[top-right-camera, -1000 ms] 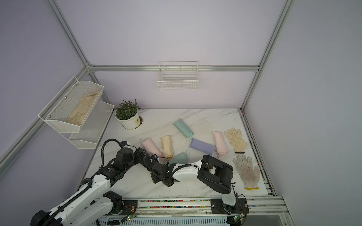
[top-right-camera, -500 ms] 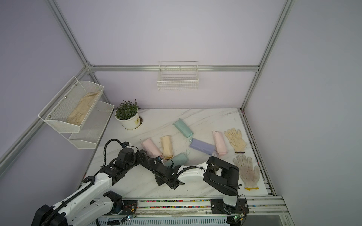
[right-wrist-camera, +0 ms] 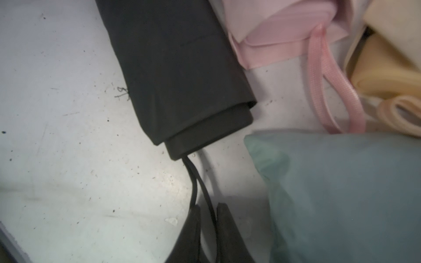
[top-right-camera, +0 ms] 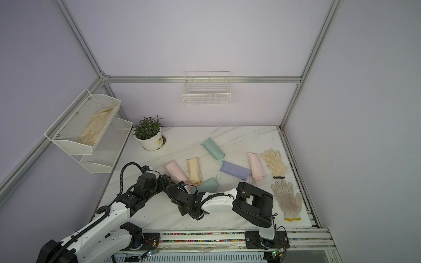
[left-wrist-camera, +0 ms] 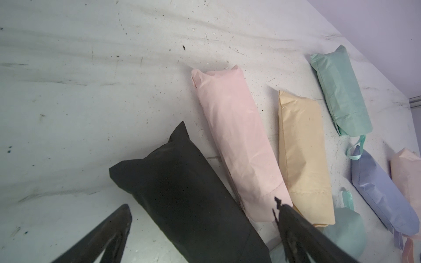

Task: Take umbrellas out of sleeves
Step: Take out the umbrella from the umbrella sleeve.

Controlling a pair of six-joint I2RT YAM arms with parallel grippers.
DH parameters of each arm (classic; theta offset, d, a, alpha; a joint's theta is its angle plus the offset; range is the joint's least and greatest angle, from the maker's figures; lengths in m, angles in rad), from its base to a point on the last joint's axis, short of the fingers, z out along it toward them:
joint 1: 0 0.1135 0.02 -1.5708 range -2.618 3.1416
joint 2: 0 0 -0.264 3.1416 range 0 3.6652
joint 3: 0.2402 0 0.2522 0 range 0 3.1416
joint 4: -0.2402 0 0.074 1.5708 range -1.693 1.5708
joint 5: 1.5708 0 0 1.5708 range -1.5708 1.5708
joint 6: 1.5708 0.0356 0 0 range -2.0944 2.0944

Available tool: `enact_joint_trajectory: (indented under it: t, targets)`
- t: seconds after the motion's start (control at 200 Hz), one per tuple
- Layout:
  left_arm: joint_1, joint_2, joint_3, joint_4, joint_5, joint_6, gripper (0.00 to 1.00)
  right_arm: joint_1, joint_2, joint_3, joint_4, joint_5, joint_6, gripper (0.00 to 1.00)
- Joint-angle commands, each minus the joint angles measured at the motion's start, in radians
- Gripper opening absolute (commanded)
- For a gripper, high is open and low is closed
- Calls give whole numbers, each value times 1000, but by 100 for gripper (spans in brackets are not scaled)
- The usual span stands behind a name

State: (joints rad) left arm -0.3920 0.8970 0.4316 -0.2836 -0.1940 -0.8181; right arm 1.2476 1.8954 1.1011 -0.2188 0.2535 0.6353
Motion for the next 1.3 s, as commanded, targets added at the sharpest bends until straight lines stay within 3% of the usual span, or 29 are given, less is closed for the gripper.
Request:
enact_joint_trajectory:
  t: [0.0,0.705,0.915,1.295]
  targets:
    - [13,-37,-5,-20,-39,-7,100,33,59,40,-122,62,1,19]
    - [67,-80,-30,-27,-16,2,100,105,138,108,-327,171,114,18]
    - [67,-79,-44,-23,3,-14,100,105,131,96,-289,132,99,0]
    - [68,-20,-46,-4,87,-41,100,104,82,67,-252,134,30,0]
